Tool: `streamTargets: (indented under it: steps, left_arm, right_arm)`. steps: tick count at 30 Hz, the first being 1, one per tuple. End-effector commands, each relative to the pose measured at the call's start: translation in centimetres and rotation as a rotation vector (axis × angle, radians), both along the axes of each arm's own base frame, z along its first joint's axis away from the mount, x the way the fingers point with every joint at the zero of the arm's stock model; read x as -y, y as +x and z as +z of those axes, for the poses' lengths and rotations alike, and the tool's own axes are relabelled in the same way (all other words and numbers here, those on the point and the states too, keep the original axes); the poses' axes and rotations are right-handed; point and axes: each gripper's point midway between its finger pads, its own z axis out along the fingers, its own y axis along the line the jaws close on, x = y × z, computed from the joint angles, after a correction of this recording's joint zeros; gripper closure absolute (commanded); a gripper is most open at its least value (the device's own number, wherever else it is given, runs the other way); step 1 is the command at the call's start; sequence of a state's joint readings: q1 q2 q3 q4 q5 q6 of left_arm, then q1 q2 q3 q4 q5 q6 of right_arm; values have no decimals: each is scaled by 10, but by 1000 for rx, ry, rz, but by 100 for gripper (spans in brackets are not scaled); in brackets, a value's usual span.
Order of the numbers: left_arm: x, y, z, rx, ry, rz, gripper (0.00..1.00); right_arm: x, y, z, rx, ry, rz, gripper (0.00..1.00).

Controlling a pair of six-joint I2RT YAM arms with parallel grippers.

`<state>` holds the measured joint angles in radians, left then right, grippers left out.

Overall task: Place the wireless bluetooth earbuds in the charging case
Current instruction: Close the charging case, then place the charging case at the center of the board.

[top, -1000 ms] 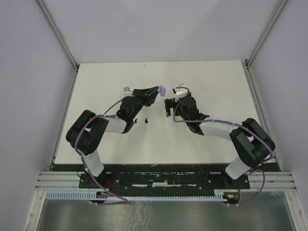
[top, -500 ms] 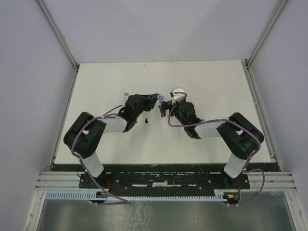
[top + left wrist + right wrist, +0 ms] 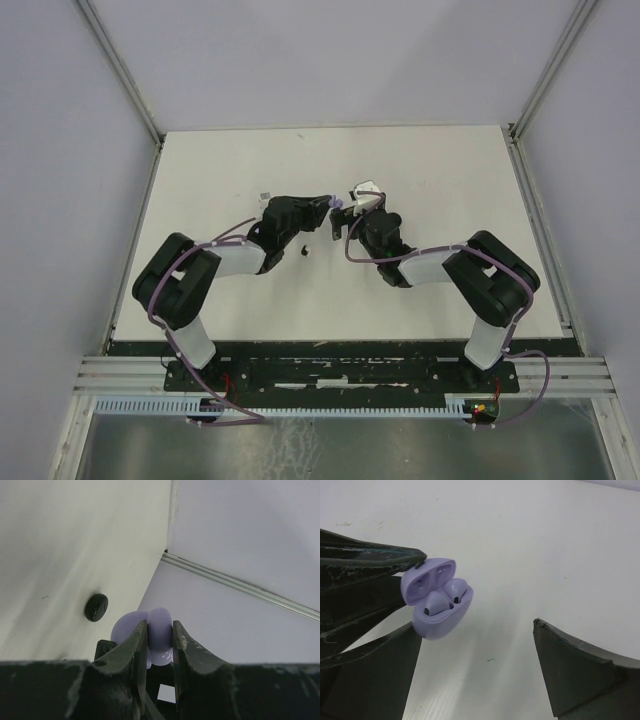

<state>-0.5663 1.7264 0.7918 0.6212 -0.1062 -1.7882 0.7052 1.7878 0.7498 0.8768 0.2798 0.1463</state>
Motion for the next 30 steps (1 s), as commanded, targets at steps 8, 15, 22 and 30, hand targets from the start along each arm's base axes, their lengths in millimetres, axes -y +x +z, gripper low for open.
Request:
streamTargets:
  steps: [8, 15, 22, 30]
  left_arm:
    - [-9, -2, 19, 55, -23, 41, 97]
    - [-4, -1, 6, 50, -2, 18, 97]
    - [-2, 18, -10, 87, 177, -26, 97]
    - [15, 64, -33, 162, 429, -104, 97]
  right_arm:
    - [38, 5, 31, 99, -65, -162, 0]
    - [64, 0, 40, 117, -81, -253, 0]
    - [104, 0, 49, -131, -123, -418, 0]
    - [124, -12, 87, -124, -91, -430, 0]
